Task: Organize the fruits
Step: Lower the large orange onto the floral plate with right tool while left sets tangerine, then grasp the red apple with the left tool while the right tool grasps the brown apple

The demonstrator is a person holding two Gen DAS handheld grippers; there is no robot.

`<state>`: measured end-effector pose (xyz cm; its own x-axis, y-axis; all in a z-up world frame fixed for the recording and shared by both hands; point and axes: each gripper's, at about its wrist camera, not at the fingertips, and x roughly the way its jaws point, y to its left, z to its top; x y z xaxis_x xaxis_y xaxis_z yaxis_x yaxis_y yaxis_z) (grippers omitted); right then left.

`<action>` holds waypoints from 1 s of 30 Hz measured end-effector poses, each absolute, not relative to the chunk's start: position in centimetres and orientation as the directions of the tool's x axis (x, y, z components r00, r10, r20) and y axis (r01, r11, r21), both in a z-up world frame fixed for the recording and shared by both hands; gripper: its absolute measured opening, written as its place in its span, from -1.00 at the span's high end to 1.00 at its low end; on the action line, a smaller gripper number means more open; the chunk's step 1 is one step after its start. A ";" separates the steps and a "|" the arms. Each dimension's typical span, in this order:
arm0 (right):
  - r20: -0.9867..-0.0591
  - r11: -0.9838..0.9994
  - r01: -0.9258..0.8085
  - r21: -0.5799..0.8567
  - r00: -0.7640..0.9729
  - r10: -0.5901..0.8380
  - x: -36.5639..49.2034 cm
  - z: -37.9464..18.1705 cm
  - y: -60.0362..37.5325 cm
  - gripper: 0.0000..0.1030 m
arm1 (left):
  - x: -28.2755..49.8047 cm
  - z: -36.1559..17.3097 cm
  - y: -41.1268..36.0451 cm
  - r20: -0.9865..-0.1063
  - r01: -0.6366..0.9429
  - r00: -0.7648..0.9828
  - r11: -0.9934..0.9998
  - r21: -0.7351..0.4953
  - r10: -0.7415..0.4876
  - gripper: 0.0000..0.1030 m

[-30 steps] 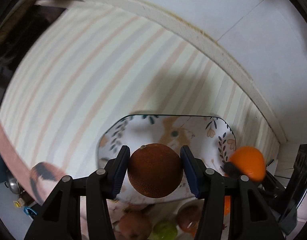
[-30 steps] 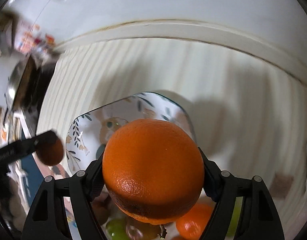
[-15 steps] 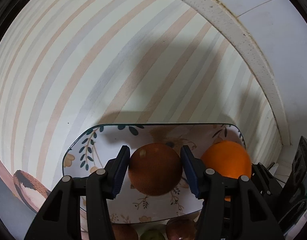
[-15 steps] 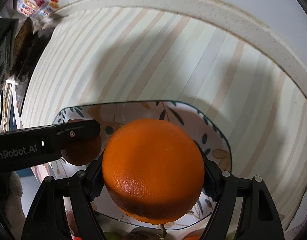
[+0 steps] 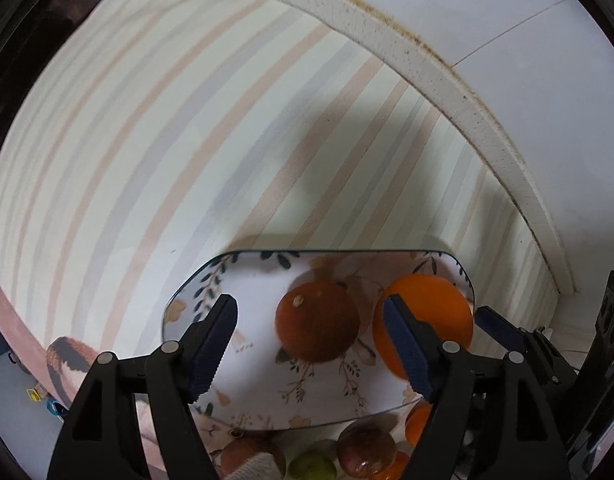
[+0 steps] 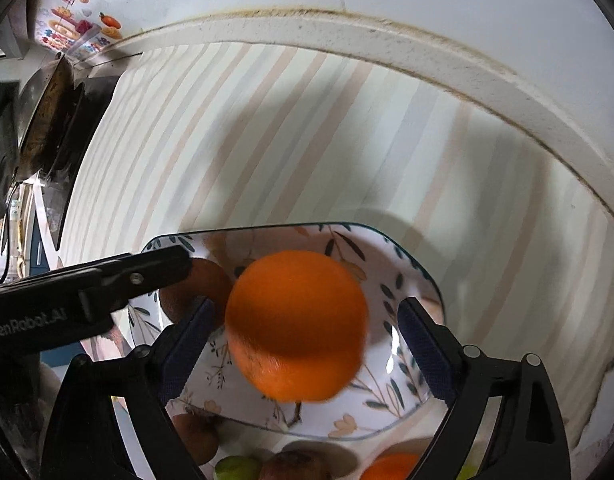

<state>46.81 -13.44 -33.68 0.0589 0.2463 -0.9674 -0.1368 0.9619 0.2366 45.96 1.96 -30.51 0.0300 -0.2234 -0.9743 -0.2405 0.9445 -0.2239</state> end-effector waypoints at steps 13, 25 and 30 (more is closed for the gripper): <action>-0.966 0.980 -0.078 0.185 0.167 0.196 36.8 -25.9 -16.8 -0.84 | 36.4 -24.1 3.5 -0.980 -0.184 0.172 0.973 -0.136 -0.104 -0.43; -0.950 0.985 -0.107 0.138 0.268 0.162 30.0 -19.7 -14.9 -0.84 | 29.9 -18.0 3.7 -0.949 -0.121 0.310 0.989 -0.089 -0.048 -0.43; -0.936 0.985 -0.102 0.142 0.309 0.167 27.6 -17.7 -14.8 -0.84 | 28.0 -16.6 3.4 -0.941 -0.106 0.335 0.991 -0.082 -0.042 -0.43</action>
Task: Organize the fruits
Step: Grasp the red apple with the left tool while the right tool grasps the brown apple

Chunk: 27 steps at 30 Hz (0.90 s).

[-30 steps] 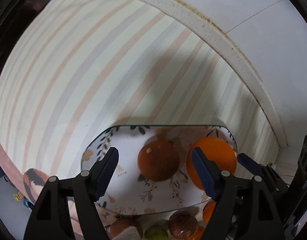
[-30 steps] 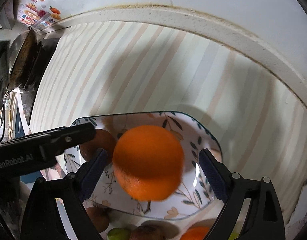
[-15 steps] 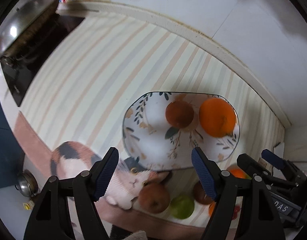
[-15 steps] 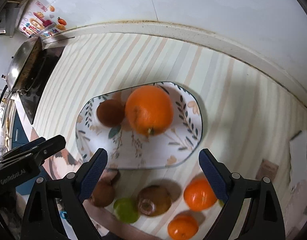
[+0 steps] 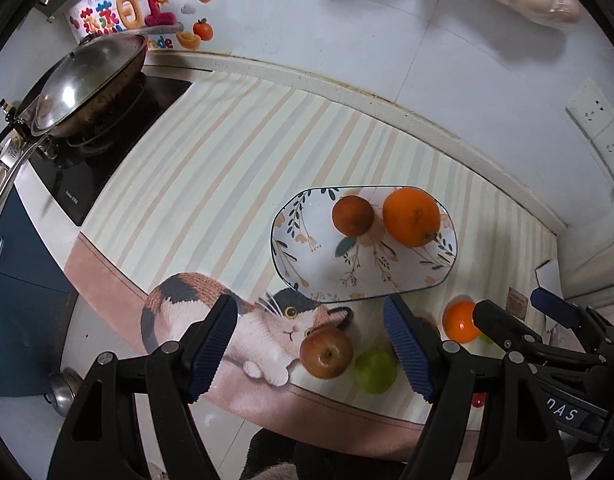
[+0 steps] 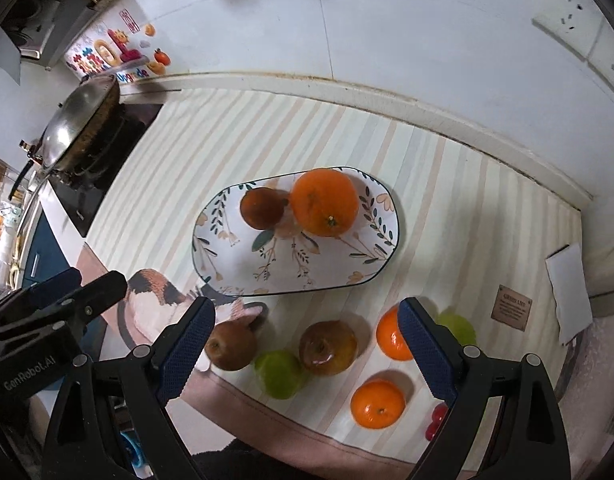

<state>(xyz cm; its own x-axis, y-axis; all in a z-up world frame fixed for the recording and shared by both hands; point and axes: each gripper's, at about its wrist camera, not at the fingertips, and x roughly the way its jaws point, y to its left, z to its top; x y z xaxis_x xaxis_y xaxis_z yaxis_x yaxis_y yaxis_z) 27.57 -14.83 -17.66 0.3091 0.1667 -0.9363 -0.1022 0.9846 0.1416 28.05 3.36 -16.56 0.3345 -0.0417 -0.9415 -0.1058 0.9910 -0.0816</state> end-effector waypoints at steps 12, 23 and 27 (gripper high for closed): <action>-0.932 0.978 -0.034 0.204 0.299 0.204 25.2 -17.8 -16.7 -0.84 | 26.6 -17.9 3.5 -0.952 -0.114 0.304 0.991 -0.075 -0.037 -0.43; -0.960 0.955 0.115 0.273 0.103 0.262 26.8 -29.3 -19.3 -0.83 | 28.2 -28.2 2.6 -0.996 -0.121 0.064 0.990 -0.076 -0.069 -0.43; -0.959 0.948 0.151 0.282 0.045 0.278 27.3 -32.7 -19.3 -0.79 | 28.9 -31.9 1.7 -0.995 -0.115 -0.028 0.989 -0.092 -0.096 -0.43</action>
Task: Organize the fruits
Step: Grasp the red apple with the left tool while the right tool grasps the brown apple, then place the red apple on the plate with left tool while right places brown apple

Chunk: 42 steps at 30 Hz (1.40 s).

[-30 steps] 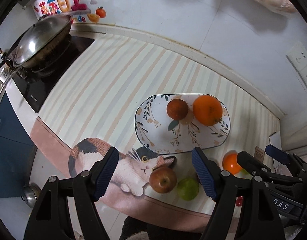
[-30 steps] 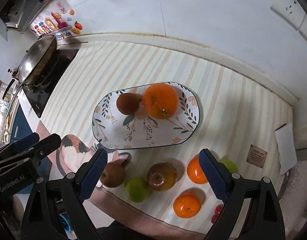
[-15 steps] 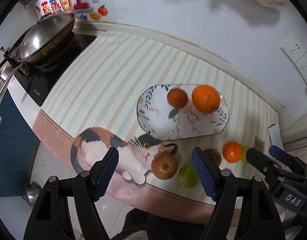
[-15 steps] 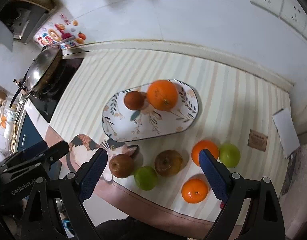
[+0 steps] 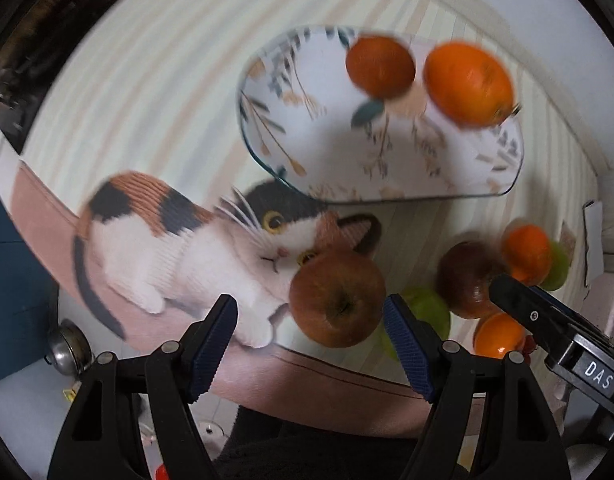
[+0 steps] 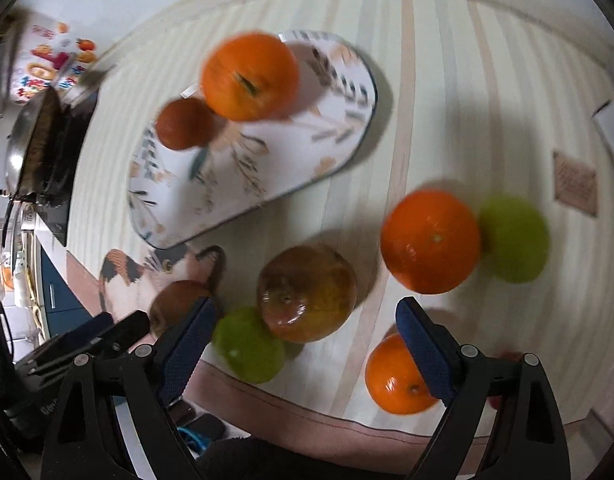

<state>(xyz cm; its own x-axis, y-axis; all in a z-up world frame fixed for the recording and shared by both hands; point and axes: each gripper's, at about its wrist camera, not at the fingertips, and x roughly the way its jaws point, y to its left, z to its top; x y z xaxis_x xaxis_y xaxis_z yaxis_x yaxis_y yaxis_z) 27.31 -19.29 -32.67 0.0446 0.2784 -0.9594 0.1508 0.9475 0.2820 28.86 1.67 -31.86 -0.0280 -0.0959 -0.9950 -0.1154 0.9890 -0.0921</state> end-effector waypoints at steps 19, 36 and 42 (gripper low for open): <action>-0.961 0.955 0.105 0.276 0.016 0.276 27.9 -36.4 -17.0 -0.36 | 29.0 -35.2 -1.0 -0.995 -0.100 -0.023 0.990 -0.096 -0.099 -0.22; -0.909 0.915 0.062 0.398 0.160 0.385 30.5 -29.5 -15.7 -0.35 | 32.9 -26.8 4.3 -0.978 -0.144 0.115 0.971 -0.189 -0.173 -0.22; -0.907 0.914 0.028 0.405 0.139 0.398 34.2 -31.4 -11.9 -0.35 | 39.5 -28.8 6.0 -0.984 -0.132 0.048 0.975 -0.177 -0.172 -0.22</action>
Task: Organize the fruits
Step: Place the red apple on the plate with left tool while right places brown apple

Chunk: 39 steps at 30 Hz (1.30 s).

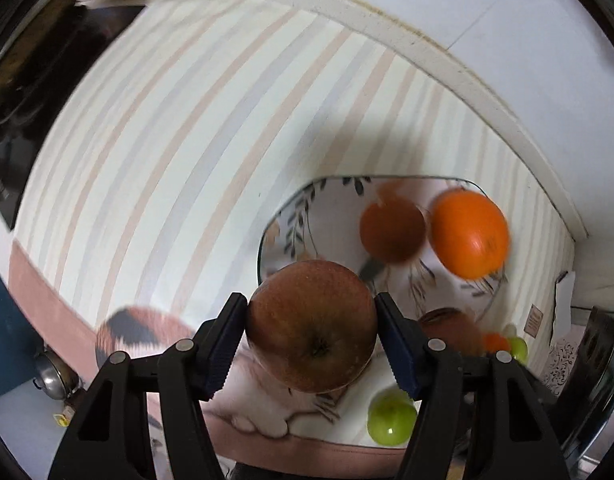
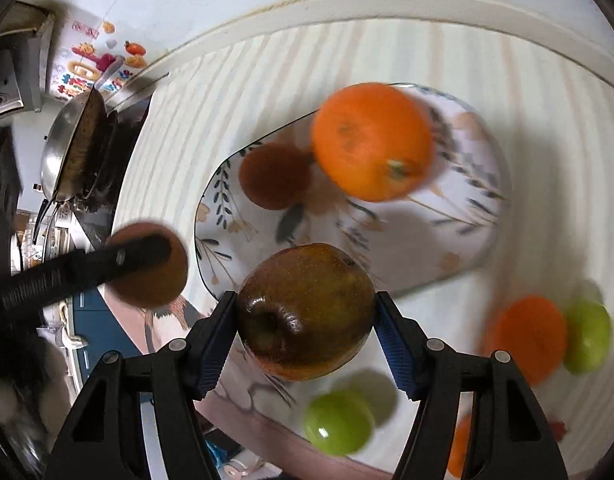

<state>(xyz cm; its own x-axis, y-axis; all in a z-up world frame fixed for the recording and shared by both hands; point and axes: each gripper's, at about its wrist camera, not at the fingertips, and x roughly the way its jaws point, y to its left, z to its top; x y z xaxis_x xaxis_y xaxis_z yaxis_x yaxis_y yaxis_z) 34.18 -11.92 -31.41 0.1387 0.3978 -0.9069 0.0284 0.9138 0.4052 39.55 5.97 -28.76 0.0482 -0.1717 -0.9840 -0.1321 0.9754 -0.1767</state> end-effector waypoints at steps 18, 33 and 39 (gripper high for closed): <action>-0.880 0.878 0.049 0.475 0.025 0.475 36.6 -37.4 -6.1 -0.36 | 44.8 -34.2 4.2 -0.983 -0.044 -0.120 0.990 -0.132 -0.136 -0.23; -0.886 0.886 0.025 0.463 -0.003 0.464 36.5 -34.5 -8.6 -0.82 | 42.7 -29.5 4.4 -0.985 -0.073 0.004 0.983 -0.170 -0.170 -0.23; -0.935 0.940 -0.013 0.341 0.099 0.341 35.1 -30.5 -11.1 -0.83 | 40.2 -26.1 5.8 -0.984 -0.097 0.106 0.984 -0.152 -0.141 -0.24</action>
<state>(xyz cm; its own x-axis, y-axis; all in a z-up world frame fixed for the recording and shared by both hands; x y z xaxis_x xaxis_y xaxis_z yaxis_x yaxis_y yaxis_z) 35.09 -11.12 -30.53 0.0990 0.3409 -0.9349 -0.0130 0.9399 0.3413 40.15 5.77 -26.07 0.1058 -0.1415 -0.9843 -0.0975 0.9836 -0.1518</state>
